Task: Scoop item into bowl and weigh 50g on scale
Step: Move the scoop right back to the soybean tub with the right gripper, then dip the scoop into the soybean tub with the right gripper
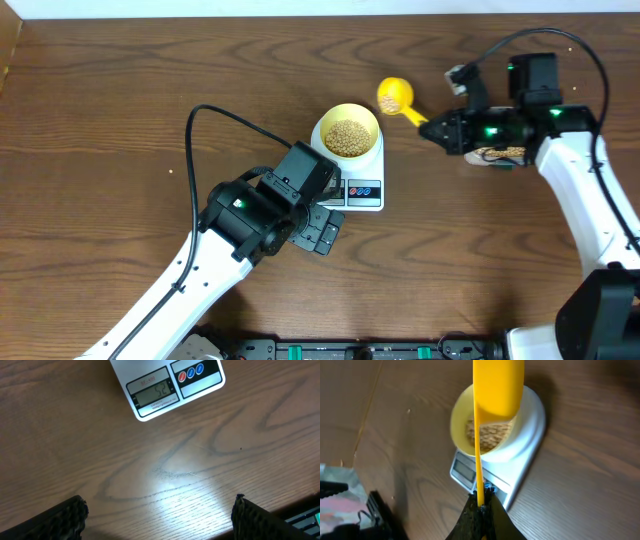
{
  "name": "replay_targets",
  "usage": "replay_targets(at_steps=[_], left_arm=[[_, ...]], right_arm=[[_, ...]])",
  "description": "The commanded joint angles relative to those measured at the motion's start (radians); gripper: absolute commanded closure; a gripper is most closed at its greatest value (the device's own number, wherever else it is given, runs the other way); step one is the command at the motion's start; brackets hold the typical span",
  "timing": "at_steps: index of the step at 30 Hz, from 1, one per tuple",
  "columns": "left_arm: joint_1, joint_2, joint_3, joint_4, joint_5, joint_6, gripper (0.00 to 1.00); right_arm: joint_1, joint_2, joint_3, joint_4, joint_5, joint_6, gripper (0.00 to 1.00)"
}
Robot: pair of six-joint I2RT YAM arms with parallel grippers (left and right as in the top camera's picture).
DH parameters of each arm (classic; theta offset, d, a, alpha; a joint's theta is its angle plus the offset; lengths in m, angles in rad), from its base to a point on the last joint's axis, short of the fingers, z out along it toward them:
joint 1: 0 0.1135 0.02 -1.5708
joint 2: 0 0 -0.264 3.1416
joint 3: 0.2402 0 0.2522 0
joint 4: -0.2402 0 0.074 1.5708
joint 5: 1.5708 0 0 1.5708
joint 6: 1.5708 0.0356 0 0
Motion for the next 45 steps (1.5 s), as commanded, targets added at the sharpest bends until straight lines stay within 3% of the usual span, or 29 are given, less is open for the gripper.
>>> replay_targets(at_steps=[1,9,17,32,45], left_arm=[[-0.002,-0.004,0.024,0.000,-0.012,0.005,0.06],[-0.002,-0.004,0.024,0.000,-0.012,0.005,0.06],[-0.002,-0.004,0.024,0.000,-0.013,0.005,0.06],[-0.002,-0.004,0.024,0.000,-0.013,0.005,0.06],[-0.002,-0.004,0.024,0.000,-0.013,0.005,0.06]], right_arm=[[-0.071,-0.003,0.021,-0.019,-0.046,0.000,0.99],[-0.262,-0.054,0.021,-0.097,-0.051,-0.047,0.99],[-0.382,-0.069,0.021,-0.180,0.065,-0.083,0.99],[-0.352,-0.069,0.021,-0.186,0.296,-0.081,0.99],[-0.175,-0.069,0.021,-0.203,0.613,-0.037,0.99]])
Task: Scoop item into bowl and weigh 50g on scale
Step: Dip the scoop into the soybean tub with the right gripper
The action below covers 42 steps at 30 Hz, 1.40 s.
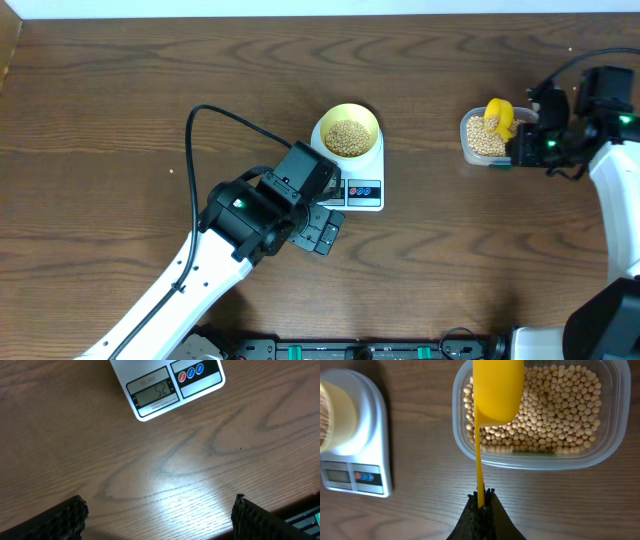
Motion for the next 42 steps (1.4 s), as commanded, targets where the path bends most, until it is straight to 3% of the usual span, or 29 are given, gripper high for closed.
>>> replay_targets(at_steps=[1,9,19,33,42], left_arm=[[-0.002,-0.004,0.024,0.000,-0.013,0.005,0.06],[-0.002,-0.004,0.024,0.000,-0.012,0.005,0.06],[-0.002,-0.004,0.024,0.000,-0.013,0.005,0.06],[-0.002,-0.004,0.024,0.000,-0.012,0.005,0.06],[-0.002,-0.004,0.024,0.000,-0.012,0.005,0.06]], right_arm=[[0.051,-0.020,0.019,-0.005,0.156,0.027,0.99],[0.148,-0.020,0.019,-0.033,0.395,0.076,0.99],[0.171,-0.020,0.019,-0.064,0.501,0.101,0.99],[0.195,-0.024,0.023,-0.067,0.495,0.084,0.99],[0.289,-0.029,0.122,-0.110,0.167,-0.038,0.99]])
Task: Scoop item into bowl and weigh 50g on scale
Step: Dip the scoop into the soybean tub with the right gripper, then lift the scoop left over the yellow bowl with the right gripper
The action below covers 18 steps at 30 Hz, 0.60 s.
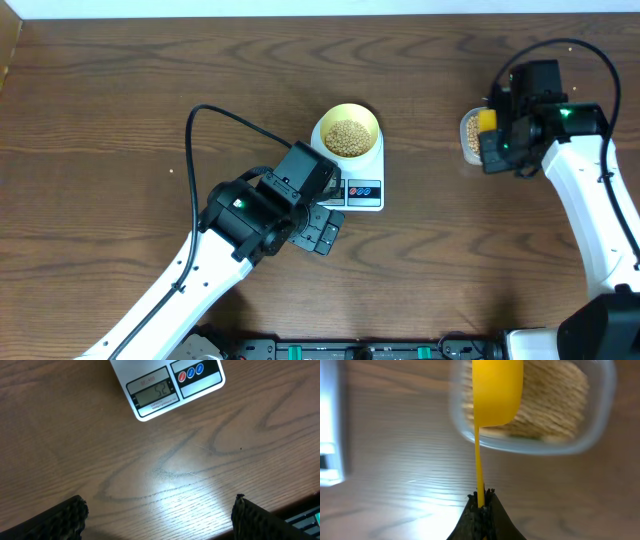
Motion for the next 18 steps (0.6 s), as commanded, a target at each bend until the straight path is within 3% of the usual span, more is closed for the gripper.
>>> replay_targets(at_steps=[1,9,18], left_arm=[[-0.002,-0.004,0.024,0.000,-0.013,0.005,0.06],[-0.002,-0.004,0.024,0.000,-0.012,0.005,0.06],[-0.002,-0.004,0.024,0.000,-0.013,0.005,0.06]], right_arm=[[0.039,-0.031,0.069,-0.005,-0.206,-0.092,0.99],[0.122,-0.033,0.126,0.003,-0.419,-0.193,0.99],[0.264,0.021,0.126,0.064,-0.439,-0.216,0.99]])
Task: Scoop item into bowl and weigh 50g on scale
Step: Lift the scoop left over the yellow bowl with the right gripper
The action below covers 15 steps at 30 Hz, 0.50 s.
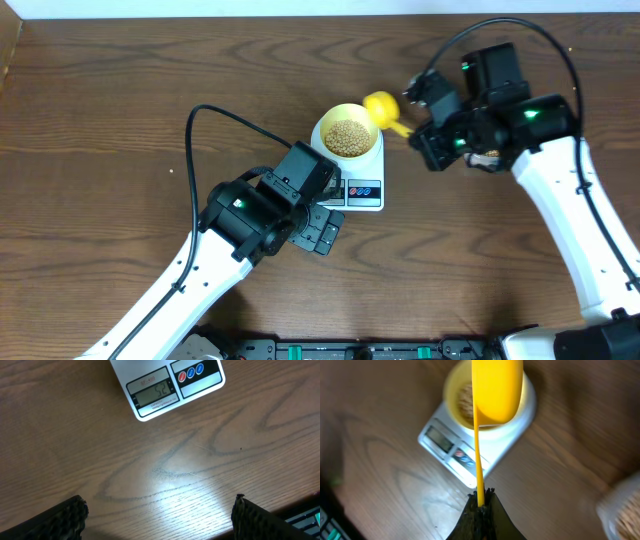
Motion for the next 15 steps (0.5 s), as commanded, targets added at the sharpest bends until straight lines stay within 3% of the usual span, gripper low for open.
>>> replay_targets(at_steps=[1,15], left_arm=[[-0.002,-0.004,0.024,0.000,-0.013,0.005,0.06],[-0.002,-0.004,0.024,0.000,-0.013,0.005,0.06]], right_arm=[[0.054,0.042,0.017,0.016,-0.034,-0.032,0.99],[0.117,0.100,0.016,0.044,0.126,-0.035,0.99]])
